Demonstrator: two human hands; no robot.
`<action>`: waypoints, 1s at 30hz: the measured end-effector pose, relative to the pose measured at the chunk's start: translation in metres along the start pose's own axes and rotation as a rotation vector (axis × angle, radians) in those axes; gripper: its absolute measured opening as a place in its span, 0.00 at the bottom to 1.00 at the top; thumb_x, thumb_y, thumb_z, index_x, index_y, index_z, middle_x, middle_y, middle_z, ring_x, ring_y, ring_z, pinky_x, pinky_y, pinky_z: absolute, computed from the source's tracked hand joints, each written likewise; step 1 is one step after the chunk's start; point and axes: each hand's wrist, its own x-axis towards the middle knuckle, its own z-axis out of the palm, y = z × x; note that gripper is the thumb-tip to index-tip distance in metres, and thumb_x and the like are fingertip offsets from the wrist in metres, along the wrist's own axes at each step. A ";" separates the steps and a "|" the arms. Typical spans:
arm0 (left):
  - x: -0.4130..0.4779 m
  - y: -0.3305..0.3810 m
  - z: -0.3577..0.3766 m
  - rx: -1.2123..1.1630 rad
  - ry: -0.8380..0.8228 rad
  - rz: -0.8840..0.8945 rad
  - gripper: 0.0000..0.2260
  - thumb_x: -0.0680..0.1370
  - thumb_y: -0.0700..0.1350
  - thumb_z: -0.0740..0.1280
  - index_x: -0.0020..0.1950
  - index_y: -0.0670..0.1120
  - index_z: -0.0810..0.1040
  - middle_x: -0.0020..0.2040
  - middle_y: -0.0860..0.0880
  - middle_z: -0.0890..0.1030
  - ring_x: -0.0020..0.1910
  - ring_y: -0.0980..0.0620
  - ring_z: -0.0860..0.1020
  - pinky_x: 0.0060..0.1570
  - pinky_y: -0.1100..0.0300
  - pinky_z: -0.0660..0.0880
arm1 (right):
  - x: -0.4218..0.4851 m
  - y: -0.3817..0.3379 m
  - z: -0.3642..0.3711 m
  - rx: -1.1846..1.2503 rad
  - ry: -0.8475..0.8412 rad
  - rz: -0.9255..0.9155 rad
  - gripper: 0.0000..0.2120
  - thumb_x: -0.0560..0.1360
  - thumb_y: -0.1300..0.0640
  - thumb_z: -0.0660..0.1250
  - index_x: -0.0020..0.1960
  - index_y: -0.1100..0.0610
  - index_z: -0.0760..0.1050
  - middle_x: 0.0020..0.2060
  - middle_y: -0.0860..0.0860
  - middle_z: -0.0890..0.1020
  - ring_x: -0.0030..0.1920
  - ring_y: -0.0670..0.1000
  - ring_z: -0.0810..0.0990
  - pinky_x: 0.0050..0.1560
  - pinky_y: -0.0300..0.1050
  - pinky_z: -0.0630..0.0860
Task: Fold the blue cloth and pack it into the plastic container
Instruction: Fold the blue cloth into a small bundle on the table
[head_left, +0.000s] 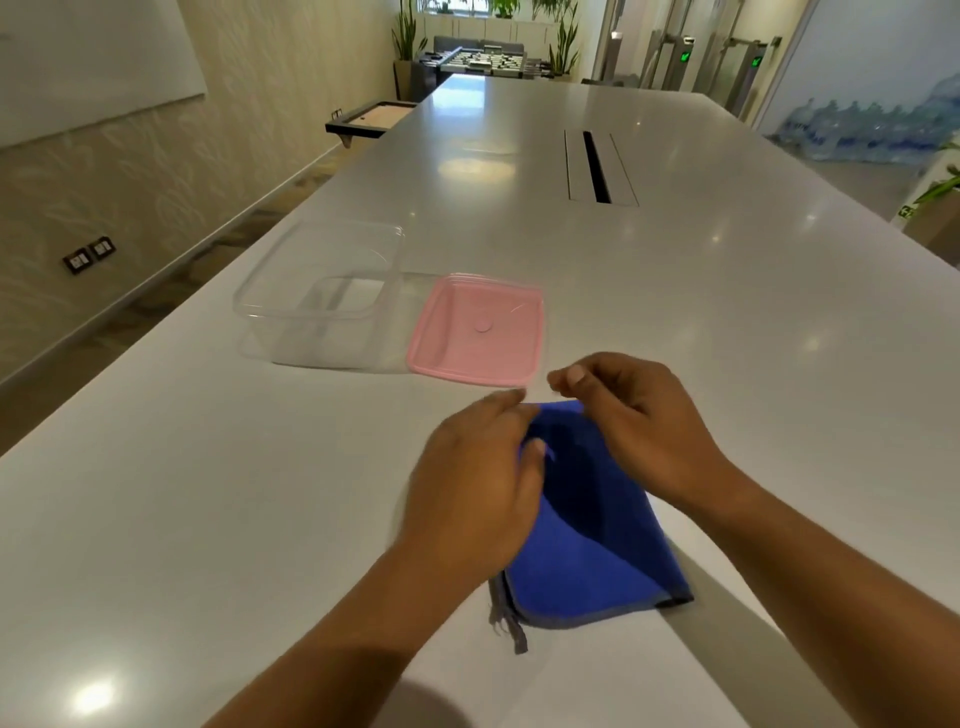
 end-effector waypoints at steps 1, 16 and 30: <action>0.002 0.007 0.007 0.027 -0.049 0.039 0.14 0.79 0.51 0.58 0.62 0.51 0.75 0.62 0.52 0.77 0.59 0.52 0.75 0.62 0.52 0.72 | 0.001 0.004 0.001 -0.043 -0.056 -0.059 0.13 0.81 0.53 0.61 0.49 0.56 0.83 0.46 0.50 0.87 0.47 0.48 0.84 0.51 0.46 0.79; -0.008 -0.007 0.017 0.350 -0.475 0.277 0.31 0.77 0.68 0.46 0.77 0.56 0.55 0.78 0.58 0.54 0.77 0.59 0.45 0.75 0.53 0.43 | -0.031 0.032 -0.005 -0.790 -0.441 -0.038 0.45 0.67 0.27 0.28 0.79 0.42 0.52 0.80 0.39 0.54 0.78 0.43 0.54 0.75 0.45 0.55; -0.022 0.000 0.033 0.372 -0.384 0.096 0.28 0.76 0.61 0.32 0.77 0.60 0.41 0.78 0.59 0.40 0.76 0.56 0.37 0.75 0.51 0.39 | -0.088 0.007 -0.020 -0.888 -0.248 0.186 0.21 0.76 0.31 0.49 0.53 0.43 0.71 0.49 0.42 0.73 0.39 0.45 0.74 0.38 0.39 0.73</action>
